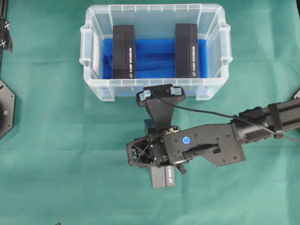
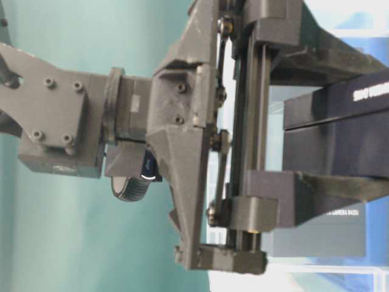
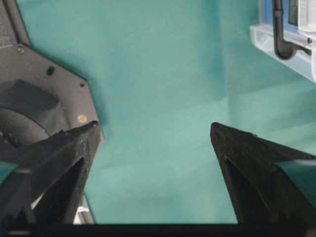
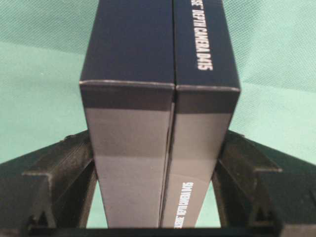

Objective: Take out the box from the case.
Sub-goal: 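Lower the box onto the table in front of the bin and release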

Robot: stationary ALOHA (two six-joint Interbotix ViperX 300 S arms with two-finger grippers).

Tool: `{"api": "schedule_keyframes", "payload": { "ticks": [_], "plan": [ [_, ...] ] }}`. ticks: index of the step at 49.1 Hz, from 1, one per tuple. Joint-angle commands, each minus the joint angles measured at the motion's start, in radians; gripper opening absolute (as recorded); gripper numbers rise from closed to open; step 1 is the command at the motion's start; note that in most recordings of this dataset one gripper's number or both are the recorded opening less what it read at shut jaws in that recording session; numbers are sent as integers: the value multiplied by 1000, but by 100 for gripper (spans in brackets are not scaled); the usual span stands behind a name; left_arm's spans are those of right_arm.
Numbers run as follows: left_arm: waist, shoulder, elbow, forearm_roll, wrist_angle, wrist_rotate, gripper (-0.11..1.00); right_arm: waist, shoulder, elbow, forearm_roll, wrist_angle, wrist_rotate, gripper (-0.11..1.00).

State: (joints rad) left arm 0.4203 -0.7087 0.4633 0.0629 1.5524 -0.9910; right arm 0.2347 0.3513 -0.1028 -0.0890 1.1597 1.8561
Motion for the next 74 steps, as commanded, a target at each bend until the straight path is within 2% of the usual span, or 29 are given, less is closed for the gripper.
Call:
{"api": "schedule_keyframes", "payload": {
  "ticks": [1, 15, 21, 24, 64, 74],
  "plan": [
    [-6, 2, -8, 0, -2, 2, 99, 3, -35, -12, -2, -2, -2, 68],
    [-6, 0, -8, 0, -3, 5, 99, 6, -34, -12, -5, 14, 8, 68],
    [-6, 0, -8, 0, -3, 5, 99, 8, -35, -12, -17, 14, 8, 91],
    [-6, 0, -8, 0, -2, 5, 99, 9, -35, -12, -26, 12, 8, 96],
    [-6, -23, 2, 0, -2, -6, 99, 5, -64, -28, -26, 14, 11, 94],
    [-6, -23, 2, 0, -2, -9, 99, 0, -92, -60, -23, 44, 11, 94]
  ]
}}
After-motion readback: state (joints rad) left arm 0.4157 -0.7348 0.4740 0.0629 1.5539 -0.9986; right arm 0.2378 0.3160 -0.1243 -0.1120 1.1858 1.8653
